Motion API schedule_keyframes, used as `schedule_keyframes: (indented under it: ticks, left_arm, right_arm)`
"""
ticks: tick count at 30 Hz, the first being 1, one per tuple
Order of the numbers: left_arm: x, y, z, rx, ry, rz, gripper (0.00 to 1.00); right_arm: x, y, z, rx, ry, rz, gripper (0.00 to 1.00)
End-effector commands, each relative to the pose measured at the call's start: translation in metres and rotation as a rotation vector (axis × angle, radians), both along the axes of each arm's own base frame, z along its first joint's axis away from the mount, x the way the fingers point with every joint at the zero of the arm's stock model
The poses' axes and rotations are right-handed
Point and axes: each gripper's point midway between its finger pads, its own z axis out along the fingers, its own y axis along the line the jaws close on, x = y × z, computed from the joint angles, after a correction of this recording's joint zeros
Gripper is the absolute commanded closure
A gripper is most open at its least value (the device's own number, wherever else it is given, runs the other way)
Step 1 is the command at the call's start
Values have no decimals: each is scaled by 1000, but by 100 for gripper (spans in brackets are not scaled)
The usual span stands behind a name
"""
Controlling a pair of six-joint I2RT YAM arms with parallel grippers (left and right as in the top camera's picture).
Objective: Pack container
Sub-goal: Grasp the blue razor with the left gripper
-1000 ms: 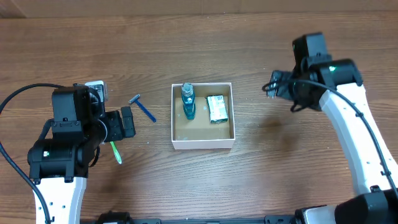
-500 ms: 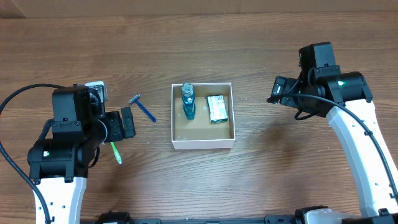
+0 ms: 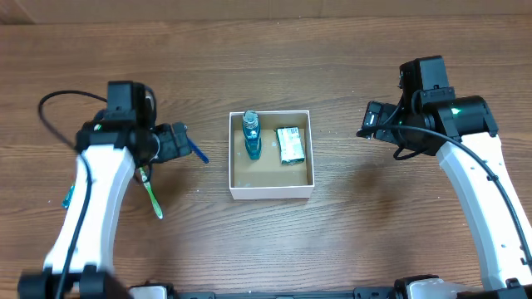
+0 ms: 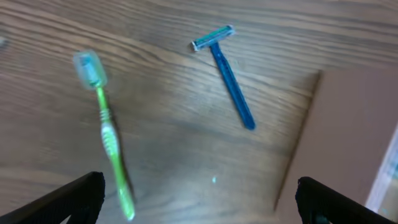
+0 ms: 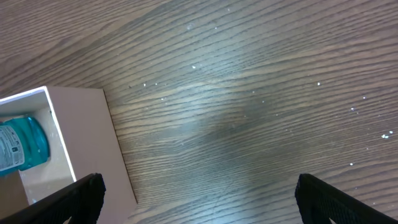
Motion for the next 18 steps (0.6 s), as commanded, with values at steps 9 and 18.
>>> schedule_keyframes:
  ticks: [9,18]
  left_arm:
    - [64,-14,-73,-104,4,156,0]
    - [82,-34,-92,-51,-4,142,0]
  right_arm:
    - [-2,4,2,34,-2,11,0]
    - [-2,6,2,42,-1,15,0]
